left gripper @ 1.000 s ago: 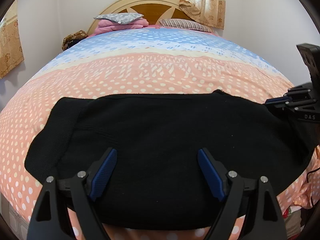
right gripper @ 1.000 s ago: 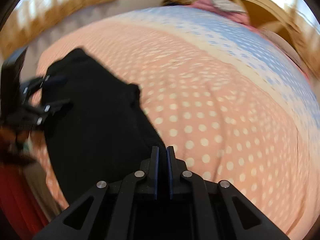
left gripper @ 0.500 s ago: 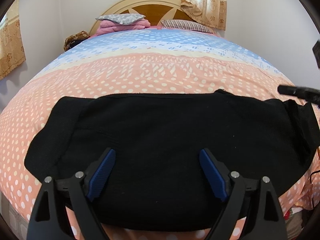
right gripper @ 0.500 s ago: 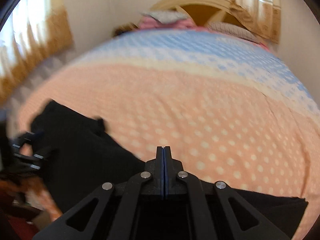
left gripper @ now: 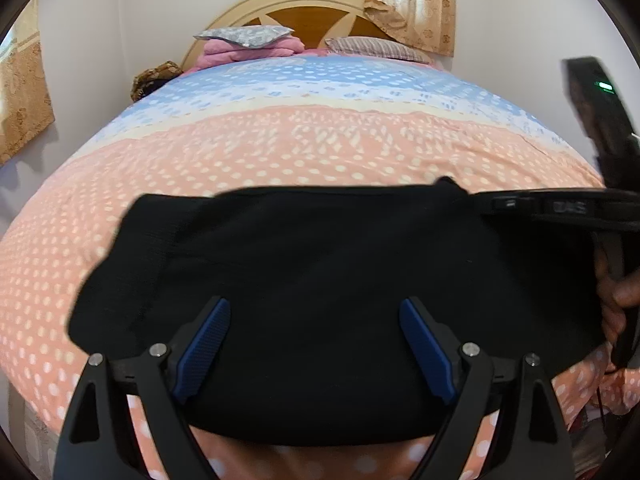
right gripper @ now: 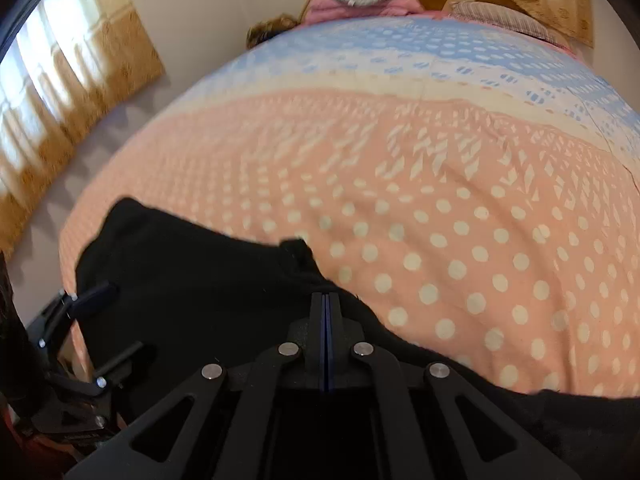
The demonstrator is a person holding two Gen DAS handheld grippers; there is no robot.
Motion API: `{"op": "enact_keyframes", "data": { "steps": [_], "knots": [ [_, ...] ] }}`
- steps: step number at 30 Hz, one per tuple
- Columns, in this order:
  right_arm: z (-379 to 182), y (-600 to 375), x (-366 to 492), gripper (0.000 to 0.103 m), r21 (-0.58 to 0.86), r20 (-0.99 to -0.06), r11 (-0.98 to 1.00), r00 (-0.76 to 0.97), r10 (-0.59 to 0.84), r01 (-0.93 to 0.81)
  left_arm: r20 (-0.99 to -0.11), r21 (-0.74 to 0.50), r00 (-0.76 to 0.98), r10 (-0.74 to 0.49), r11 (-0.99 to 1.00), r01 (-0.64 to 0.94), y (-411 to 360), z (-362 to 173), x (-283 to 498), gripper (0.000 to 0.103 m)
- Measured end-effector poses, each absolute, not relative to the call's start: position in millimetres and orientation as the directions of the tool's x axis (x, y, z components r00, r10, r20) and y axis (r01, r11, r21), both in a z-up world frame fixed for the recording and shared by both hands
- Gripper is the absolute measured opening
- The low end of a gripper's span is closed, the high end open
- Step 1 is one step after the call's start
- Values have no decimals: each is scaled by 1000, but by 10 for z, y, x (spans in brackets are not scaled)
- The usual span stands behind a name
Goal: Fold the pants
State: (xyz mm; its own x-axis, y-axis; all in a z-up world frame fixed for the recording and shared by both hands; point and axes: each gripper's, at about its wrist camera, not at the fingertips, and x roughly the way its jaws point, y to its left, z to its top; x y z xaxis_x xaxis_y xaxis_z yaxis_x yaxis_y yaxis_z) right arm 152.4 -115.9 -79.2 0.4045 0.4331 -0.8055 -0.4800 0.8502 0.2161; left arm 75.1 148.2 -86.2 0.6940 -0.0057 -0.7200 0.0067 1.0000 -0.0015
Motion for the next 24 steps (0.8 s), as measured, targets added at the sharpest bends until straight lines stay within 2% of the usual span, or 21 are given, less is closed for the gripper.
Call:
{"op": "enact_keyframes", "data": {
  "steps": [5,8,12,15,19,21,22,23,24],
  "knots": [
    [-493,-1290,1110,2,310,-671,821,501,546,-480,-668,47,736,112,993,-109,1873,-670,720,90],
    [-406,-1295,869,2,381,-618,784,496,611,-490,-667,-6,726,165,974,-227,2284,-658,730,92],
    [-500,-1067,574,3,361,-641,764,454,620,-535,-704,-152,695,142,927,-343,2707,-825,769,92],
    [-643,-971,447,3,372,-669,752,405,623,-544,-735,-211,672,90,911,-353,2735,-990,821,92],
    [-826,-916,358,3,398,-707,746,340,621,-534,-728,-150,676,115,935,-321,2504,-1052,835,89],
    [-850,-881,319,3,390,-719,745,326,614,-541,-718,-169,691,88,940,-295,2440,-1041,828,76],
    [-858,-891,306,3,389,-721,745,324,612,-542,-713,-178,697,71,944,-279,2432,-1027,818,61],
    [-863,-884,300,3,389,-723,744,320,612,-543,-709,-190,704,51,947,-259,2413,-1008,811,51],
    [-856,-885,294,3,390,-723,742,317,613,-545,-708,-197,705,40,948,-251,2401,-1001,818,49]
  ]
}}
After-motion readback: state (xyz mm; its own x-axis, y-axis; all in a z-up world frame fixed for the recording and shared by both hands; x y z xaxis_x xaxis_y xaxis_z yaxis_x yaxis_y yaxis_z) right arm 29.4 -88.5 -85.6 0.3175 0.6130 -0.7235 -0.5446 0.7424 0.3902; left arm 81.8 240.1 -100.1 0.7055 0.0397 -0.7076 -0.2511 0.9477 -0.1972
